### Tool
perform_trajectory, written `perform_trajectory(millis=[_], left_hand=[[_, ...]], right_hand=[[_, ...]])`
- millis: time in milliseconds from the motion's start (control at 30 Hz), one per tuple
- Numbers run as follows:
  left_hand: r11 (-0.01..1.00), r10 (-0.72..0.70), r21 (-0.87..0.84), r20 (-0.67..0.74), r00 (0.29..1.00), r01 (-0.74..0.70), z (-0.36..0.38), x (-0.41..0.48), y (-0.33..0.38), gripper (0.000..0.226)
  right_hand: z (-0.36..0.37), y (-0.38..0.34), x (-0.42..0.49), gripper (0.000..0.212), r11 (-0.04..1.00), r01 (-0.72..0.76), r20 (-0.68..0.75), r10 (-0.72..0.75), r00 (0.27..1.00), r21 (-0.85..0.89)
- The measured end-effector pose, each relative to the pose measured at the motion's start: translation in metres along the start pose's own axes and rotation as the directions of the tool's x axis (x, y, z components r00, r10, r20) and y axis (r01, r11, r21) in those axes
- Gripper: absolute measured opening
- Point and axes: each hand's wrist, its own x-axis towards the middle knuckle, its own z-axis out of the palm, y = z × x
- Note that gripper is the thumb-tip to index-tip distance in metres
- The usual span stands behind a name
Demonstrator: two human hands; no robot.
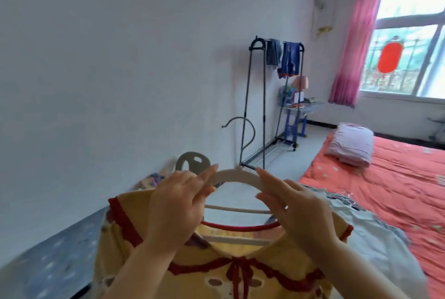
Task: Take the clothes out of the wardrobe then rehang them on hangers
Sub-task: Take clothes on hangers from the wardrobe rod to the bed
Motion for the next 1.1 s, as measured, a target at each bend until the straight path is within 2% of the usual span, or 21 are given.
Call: perform_trajectory(millis=[133,300,467,667,767,900,1100], left_hand=[[0.983,0.031,-0.180,0.030,0.999,-0.025,0.096,0.037,0.062,0.039],[0.947,0.072,-0.317,0.080,0.994,-0.043,0.200,0.074,0.119,0.048],[0.888,0.118,-0.456,0.102,0.988,-0.060,0.294,0.102,0.154,0.038],[0.840,0.127,-0.541,0.110,0.986,-0.048,0.398,0.145,0.163,0.046],[0.834,0.143,-0.549,0.133,0.981,-0.047,0.450,0.167,0.156,0.040],[0.833,0.167,-0.551,0.155,0.974,-0.056,0.511,0.191,0.149,0.035],[0.838,0.169,-0.545,0.257,0.952,-0.001,0.590,0.210,0.139,0.047]], right_hand=[[-0.043,0.096,-0.025,0.043,0.991,-0.126,-0.032,0.125,0.992,-0.053],[-0.083,0.187,-0.044,0.038,0.948,-0.256,-0.102,0.240,0.965,-0.189],[-0.100,0.268,-0.061,0.037,0.894,-0.350,-0.118,0.329,0.937,-0.279],[-0.086,0.358,-0.043,0.038,0.856,-0.372,-0.139,0.345,0.928,-0.360],[-0.069,0.403,-0.028,0.042,0.838,-0.390,-0.128,0.370,0.920,-0.383],[-0.047,0.459,-0.017,0.041,0.817,-0.435,-0.118,0.423,0.898,-0.379],[-0.006,0.536,-0.010,0.046,0.790,-0.523,-0.053,0.536,0.842,-0.318]])
